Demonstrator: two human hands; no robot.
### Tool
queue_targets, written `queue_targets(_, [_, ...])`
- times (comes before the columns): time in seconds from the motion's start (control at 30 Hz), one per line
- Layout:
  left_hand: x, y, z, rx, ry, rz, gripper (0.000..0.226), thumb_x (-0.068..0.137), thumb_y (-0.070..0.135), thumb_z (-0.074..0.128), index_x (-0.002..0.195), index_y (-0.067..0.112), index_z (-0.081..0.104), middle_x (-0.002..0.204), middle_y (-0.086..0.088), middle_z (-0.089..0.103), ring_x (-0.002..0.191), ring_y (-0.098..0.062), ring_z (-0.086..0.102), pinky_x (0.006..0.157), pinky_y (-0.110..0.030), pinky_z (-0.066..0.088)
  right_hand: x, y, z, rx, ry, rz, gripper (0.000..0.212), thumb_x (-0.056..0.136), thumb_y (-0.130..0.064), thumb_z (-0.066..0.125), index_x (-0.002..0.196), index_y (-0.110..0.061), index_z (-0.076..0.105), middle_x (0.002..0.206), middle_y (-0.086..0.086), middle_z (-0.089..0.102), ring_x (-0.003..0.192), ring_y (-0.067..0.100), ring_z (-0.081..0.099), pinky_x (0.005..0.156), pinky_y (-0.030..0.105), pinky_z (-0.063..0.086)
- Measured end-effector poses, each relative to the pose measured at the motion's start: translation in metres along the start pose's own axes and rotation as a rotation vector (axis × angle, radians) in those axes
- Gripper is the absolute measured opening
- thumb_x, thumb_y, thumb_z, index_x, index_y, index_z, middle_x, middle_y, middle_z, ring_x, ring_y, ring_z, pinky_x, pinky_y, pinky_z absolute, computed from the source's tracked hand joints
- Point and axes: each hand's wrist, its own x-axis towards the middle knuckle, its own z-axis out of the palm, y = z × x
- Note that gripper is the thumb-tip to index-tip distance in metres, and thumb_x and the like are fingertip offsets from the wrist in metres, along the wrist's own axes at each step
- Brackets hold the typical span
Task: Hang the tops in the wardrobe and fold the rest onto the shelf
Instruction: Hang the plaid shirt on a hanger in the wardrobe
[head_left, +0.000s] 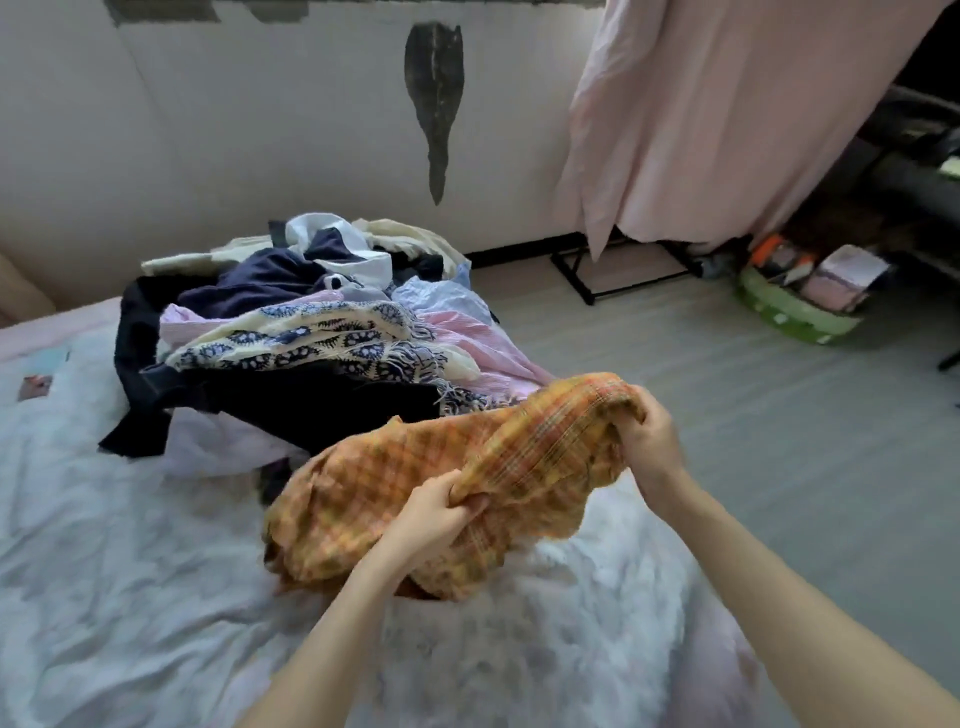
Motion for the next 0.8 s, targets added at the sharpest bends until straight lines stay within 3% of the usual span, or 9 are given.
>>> queue_targets(0.1, [-0.013, 0.059, 0.02, -0.221, -0.054, 0.043, 0.01, 0.09, 0.015, 0.06, 0.096, 0.013, 0.067, 0.094, 0.001, 0.068, 0.092, -0.015, 0.06, 0.086, -0.032, 0.047, -0.029, -0.004, -0.054, -0.107, 0.068, 0.105, 0.038, 0.093, -0.001, 0.05, 0.13, -0.011, 0.046, 0.129, 0.01, 0.054, 0.113, 0.019, 0.054, 0.089, 0.022, 0.044])
queue_targets(0.17, [-0.024, 0.105, 0.034, -0.51, -0.094, -0.031, 0.009, 0.092, 0.016, 0.058, 0.092, 0.019, 0.067, 0.091, 0.0, 0.069, 0.088, -0.017, 0.063, 0.078, -0.027, 0.051, -0.062, -0.007, -0.092, -0.106, 0.003, 0.168, 0.057, 0.094, -0.009, 0.054, 0.144, -0.016, 0.03, 0.145, 0.009, 0.039, 0.126, 0.02, 0.047, 0.094, 0.024, 0.039])
queue_targets(0.23, [-0.03, 0.144, 0.051, -0.798, -0.178, -0.164, 0.014, 0.096, 0.021, 0.053, 0.098, 0.015, 0.065, 0.088, -0.007, 0.07, 0.081, -0.019, 0.067, 0.073, -0.027, 0.053, -0.1, -0.012, -0.119, -0.038, -0.156, 0.223, 0.059, 0.091, -0.022, 0.059, 0.143, -0.025, 0.03, 0.14, 0.004, 0.048, 0.116, 0.013, 0.055, 0.086, 0.022, 0.046])
queue_targets(0.33, [-0.047, 0.203, 0.083, -1.064, -0.337, -0.225, 0.025, 0.1, 0.014, 0.04, 0.083, 0.006, 0.057, 0.043, -0.002, 0.052, 0.037, -0.009, 0.051, 0.044, -0.016, 0.044, -0.157, -0.015, -0.149, -0.023, -0.31, 0.284, 0.052, 0.078, -0.035, 0.07, 0.125, -0.025, 0.049, 0.118, 0.001, 0.065, 0.107, 0.015, 0.063, 0.085, 0.024, 0.053])
queue_targets(0.4, [-0.065, 0.243, 0.113, -1.13, -0.492, -0.208, 0.028, 0.099, 0.014, 0.04, 0.077, 0.006, 0.054, 0.051, -0.001, 0.052, 0.045, -0.01, 0.052, 0.058, -0.018, 0.047, -0.188, -0.015, -0.174, -0.136, -0.152, 0.223, 0.028, 0.083, -0.024, 0.07, 0.109, -0.026, 0.059, 0.104, -0.006, 0.069, 0.099, 0.013, 0.066, 0.079, 0.016, 0.052])
queue_targets(0.47, [-0.084, 0.274, 0.141, -1.094, -0.656, -0.119, 0.034, 0.098, 0.021, 0.044, 0.071, 0.007, 0.059, 0.062, -0.004, 0.056, 0.058, -0.015, 0.056, 0.074, -0.026, 0.044, -0.209, -0.021, -0.205, -0.152, 0.073, 0.174, 0.017, 0.09, -0.009, 0.057, 0.094, -0.025, 0.063, 0.093, -0.008, 0.068, 0.09, 0.009, 0.065, 0.075, 0.016, 0.052])
queue_targets(0.53, [-0.112, 0.304, 0.172, -0.884, -0.744, -0.021, 0.035, 0.097, 0.028, 0.046, 0.076, 0.007, 0.065, 0.07, -0.006, 0.065, 0.063, -0.017, 0.062, 0.072, -0.029, 0.045, -0.239, -0.033, -0.25, -0.035, 0.343, 0.176, 0.027, 0.092, 0.001, 0.045, 0.083, -0.018, 0.062, 0.084, 0.0, 0.065, 0.08, 0.014, 0.061, 0.073, 0.025, 0.049])
queue_targets(0.67, [-0.173, 0.328, 0.233, -0.445, -0.648, 0.252, 0.033, 0.092, 0.034, 0.058, 0.116, 0.012, 0.062, 0.105, -0.003, 0.065, 0.091, -0.014, 0.061, 0.072, -0.02, 0.048, -0.304, -0.059, -0.328, 0.198, 0.677, 0.206, 0.027, 0.09, 0.007, 0.038, 0.072, -0.007, 0.054, 0.072, 0.01, 0.052, 0.067, 0.021, 0.052, 0.066, 0.031, 0.041])
queue_targets(0.8, [-0.249, 0.32, 0.279, -0.254, -0.428, 0.783, 0.032, 0.085, 0.037, 0.067, 0.11, 0.021, 0.057, 0.11, 0.002, 0.05, 0.1, -0.01, 0.051, 0.078, -0.016, 0.043, -0.381, -0.076, -0.365, 0.486, 0.87, 0.232, 0.027, 0.093, 0.003, 0.04, 0.072, -0.001, 0.057, 0.059, 0.012, 0.059, 0.048, 0.018, 0.06, 0.051, 0.025, 0.051])
